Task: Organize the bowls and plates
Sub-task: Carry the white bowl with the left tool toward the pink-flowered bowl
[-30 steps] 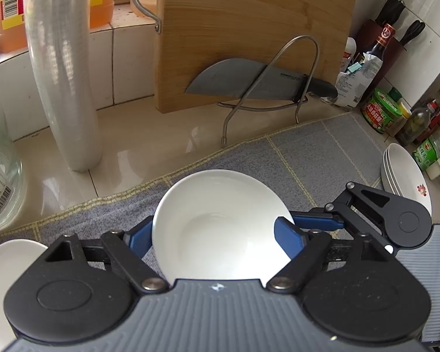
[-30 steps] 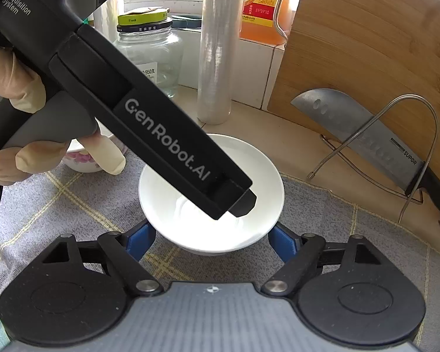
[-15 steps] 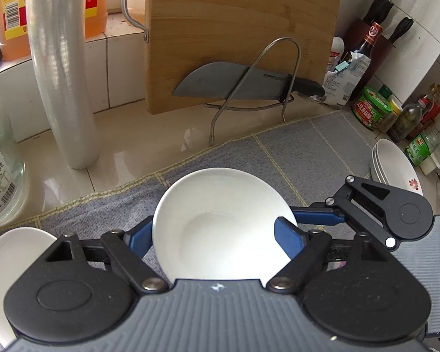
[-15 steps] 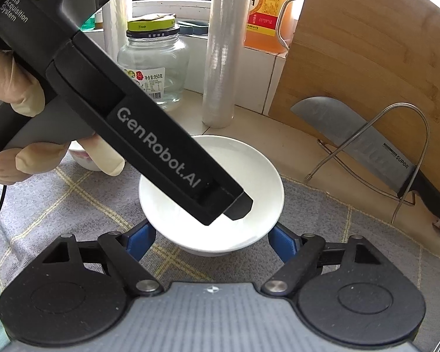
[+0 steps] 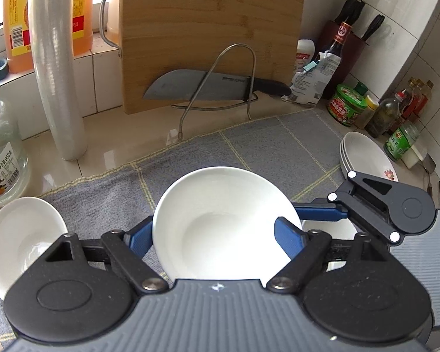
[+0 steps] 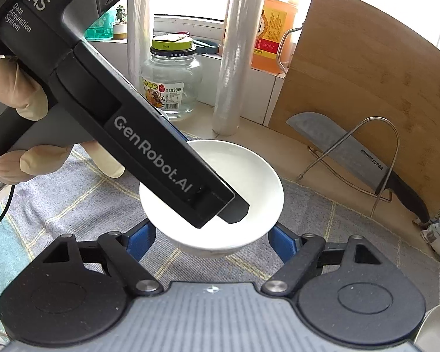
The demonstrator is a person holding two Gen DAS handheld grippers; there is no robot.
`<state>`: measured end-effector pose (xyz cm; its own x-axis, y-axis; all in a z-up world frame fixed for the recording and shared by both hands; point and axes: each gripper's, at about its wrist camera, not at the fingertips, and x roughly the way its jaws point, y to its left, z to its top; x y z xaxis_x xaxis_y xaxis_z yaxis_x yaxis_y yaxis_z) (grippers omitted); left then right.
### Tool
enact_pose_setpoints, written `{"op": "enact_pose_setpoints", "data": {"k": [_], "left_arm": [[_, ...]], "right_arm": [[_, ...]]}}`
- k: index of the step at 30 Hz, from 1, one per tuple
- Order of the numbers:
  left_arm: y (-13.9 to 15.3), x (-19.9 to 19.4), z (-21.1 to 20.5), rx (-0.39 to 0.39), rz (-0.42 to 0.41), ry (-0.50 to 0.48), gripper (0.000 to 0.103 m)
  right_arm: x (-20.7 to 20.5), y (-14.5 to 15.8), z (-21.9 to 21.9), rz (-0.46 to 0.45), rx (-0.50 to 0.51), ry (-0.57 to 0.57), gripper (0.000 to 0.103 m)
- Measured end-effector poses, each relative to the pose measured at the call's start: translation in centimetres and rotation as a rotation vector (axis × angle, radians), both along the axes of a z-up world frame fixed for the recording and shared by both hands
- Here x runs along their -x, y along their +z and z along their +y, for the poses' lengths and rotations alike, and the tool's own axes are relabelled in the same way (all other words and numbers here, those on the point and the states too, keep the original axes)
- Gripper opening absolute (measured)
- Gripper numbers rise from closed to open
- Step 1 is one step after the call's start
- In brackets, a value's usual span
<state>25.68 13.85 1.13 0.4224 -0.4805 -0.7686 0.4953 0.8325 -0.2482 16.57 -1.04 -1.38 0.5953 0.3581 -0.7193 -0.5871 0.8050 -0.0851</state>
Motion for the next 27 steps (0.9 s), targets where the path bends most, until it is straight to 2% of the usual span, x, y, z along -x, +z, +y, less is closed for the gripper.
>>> {"op": "enact_pose_setpoints", "data": {"k": [14,27], "left_arm": [[1.0,4.7,-4.4,0.011,-0.014,-0.105,0.085],[1.1,5.0,-10.1,0.017,-0.047,-0.234,0.085]], "right_arm": [[5.9,0.3,-3.3,-0.015,0.016,-0.099,0.087],[7.9,0.3,-7.7,-0.035,0.033,-0.233,0.087]]}}
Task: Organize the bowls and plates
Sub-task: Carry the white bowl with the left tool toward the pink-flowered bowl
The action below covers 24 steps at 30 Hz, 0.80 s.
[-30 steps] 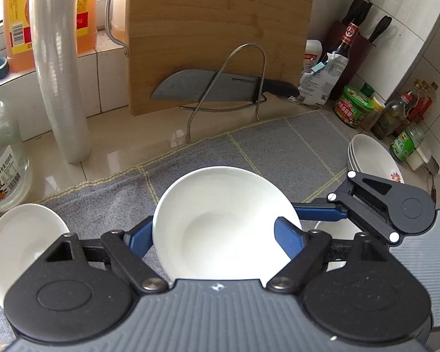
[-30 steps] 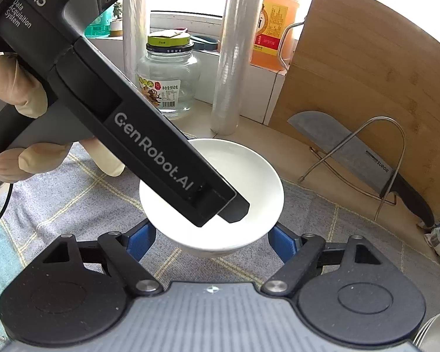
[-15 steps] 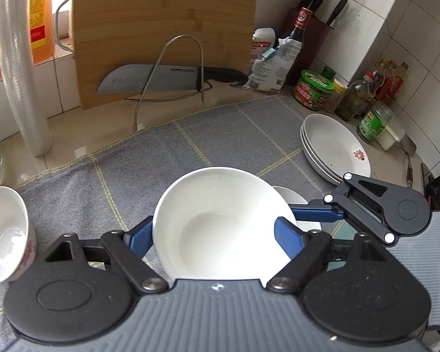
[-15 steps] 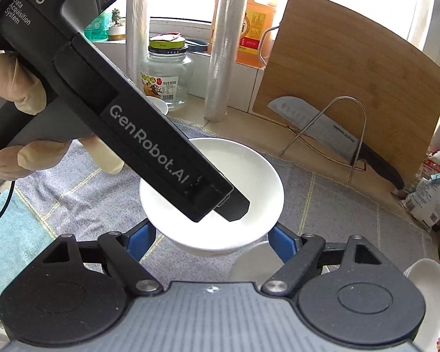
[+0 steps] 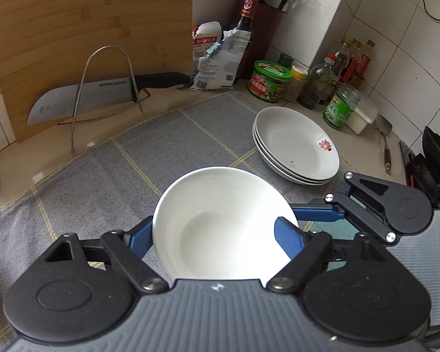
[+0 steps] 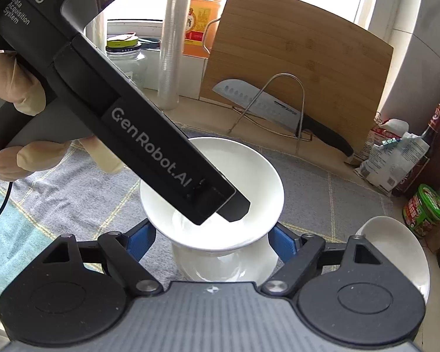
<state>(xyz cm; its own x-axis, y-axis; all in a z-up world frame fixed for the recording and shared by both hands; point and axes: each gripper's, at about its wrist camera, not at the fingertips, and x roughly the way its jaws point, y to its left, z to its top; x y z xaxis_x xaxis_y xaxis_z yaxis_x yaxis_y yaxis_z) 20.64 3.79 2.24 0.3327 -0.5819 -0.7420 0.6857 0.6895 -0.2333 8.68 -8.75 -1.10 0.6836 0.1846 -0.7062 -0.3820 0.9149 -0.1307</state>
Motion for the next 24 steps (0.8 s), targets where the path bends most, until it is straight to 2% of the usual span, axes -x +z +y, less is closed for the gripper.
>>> {"op": "enact_pose_setpoints", "data": {"k": [8,24], "left_arm": [[-1.4,-0.6,-1.6,-0.006,0.020,-0.031,0.085],[-2.9,-0.9,-2.3,-0.049,0.033,-0.060,0.085]], "right_arm": [[-0.3,-1.1,-1.5,0.027,-0.016,-0.042,0.087],[-1.0,-2.6,-1.9,0.089,-0.051,-0.051,0.087]]}}
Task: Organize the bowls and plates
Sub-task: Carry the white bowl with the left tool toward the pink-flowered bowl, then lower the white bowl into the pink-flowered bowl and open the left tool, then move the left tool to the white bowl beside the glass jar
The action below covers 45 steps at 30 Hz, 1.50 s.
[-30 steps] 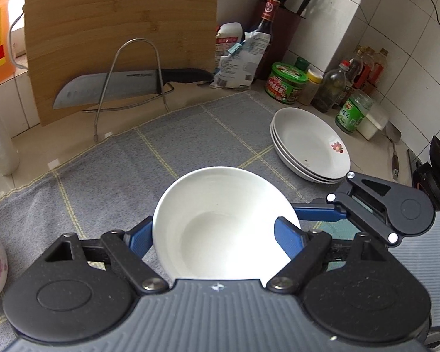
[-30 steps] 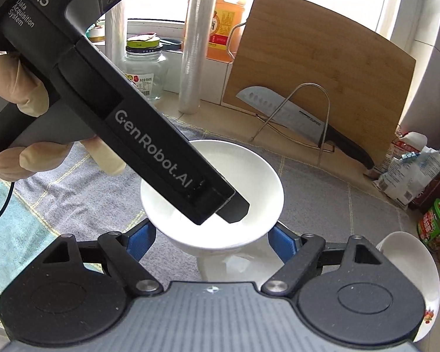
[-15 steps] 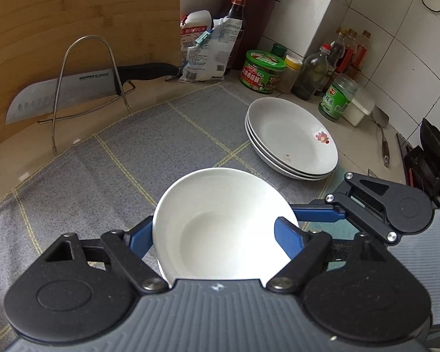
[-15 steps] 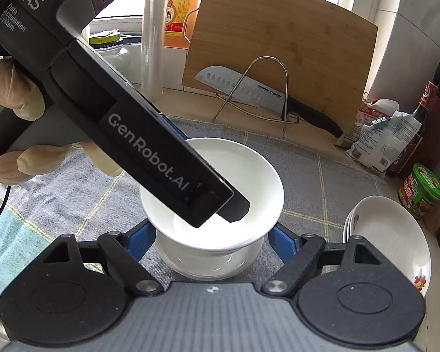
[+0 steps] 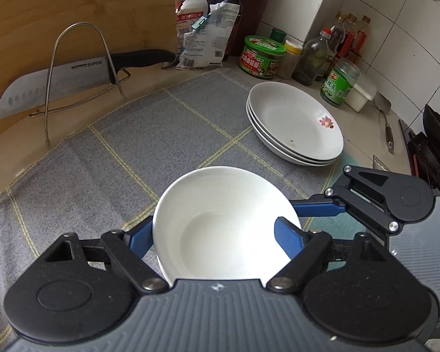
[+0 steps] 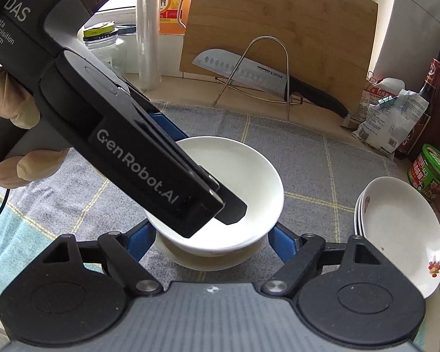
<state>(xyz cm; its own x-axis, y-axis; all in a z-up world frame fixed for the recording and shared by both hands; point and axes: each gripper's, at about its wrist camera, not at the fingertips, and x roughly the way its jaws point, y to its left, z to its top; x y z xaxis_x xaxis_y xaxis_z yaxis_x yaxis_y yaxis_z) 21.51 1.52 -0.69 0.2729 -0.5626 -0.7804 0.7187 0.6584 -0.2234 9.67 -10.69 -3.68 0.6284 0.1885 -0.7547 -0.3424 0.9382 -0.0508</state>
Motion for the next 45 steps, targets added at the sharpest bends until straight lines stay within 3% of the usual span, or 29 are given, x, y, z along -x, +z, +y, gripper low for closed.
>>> {"op": "enact_pose_setpoints", "data": {"k": [18,24,29,34,45], "left_arm": [[-0.7,-0.1,-0.1,-0.009,0.005,-0.005,0.085],[0.0,0.3,0.7,-0.015,-0.072,0.025,0.087],[1.4,1.5,2.9,-0.006,-0.176,0.099,0.091],[1.9,3.1,4.8,-0.038,-0.263,0.207,0.092],[0.7,5.9,7.8,0.000,-0.238,0.416,0.094]], "right_arm": [[-0.2,-0.5,0.1,0.023,-0.015,-0.003,0.087],[0.2,-0.1,-0.2,-0.016,-0.013,-0.008,0.100],[1.1,0.9,-0.7,-0.054,-0.048,-0.011,0.100],[2.1,1.4,-0.2,-0.051,-0.150,0.040,0.100],[2.9,0.9,0.9,-0.042,-0.136,0.085,0.100]]}}
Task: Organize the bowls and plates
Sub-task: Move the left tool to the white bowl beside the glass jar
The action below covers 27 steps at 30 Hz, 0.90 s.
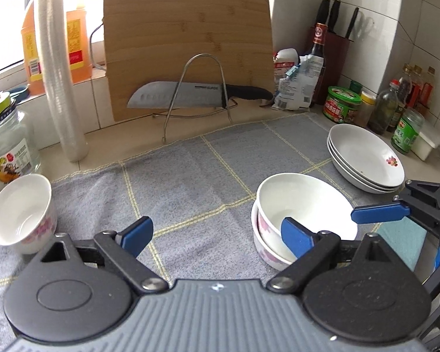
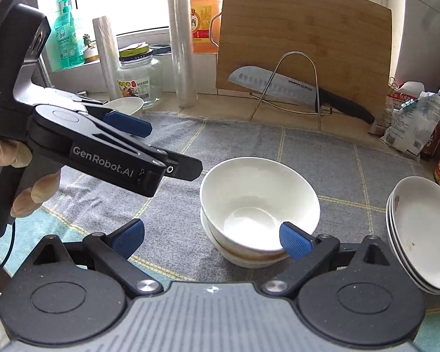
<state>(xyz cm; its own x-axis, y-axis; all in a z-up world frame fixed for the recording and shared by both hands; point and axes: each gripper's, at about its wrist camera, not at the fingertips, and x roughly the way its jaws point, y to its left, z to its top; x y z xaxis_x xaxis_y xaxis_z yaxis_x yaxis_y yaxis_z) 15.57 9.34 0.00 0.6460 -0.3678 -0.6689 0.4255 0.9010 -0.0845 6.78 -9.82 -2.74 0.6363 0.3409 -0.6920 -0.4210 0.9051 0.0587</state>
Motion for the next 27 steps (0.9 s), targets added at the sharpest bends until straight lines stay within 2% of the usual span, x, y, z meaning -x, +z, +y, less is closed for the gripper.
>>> {"op": "enact_pose_setpoints", "data": {"k": [8,13,18,27], "left_arm": [[0.1,1.6,2.8,0.021,0.013,0.192,0.099],[-0.5,2.3,6.3,0.024,0.017,0.251,0.100],[-1.1,1.7,10.5,0.036,0.014,0.221,0.100],[-1.9,0.1,17.2,-0.011,0.004,0.120,0.100]], "right_arm": [[-0.8,0.5,0.4,-0.053,-0.031,0.095,0.103],[-1.4,0.9,2.9,-0.071,-0.020,0.123,0.103],[-1.3,0.6,6.7,-0.065,0.008,0.102,0.103],[-2.5,-0.9,15.3,-0.058,0.092,0.102,0.103]]}}
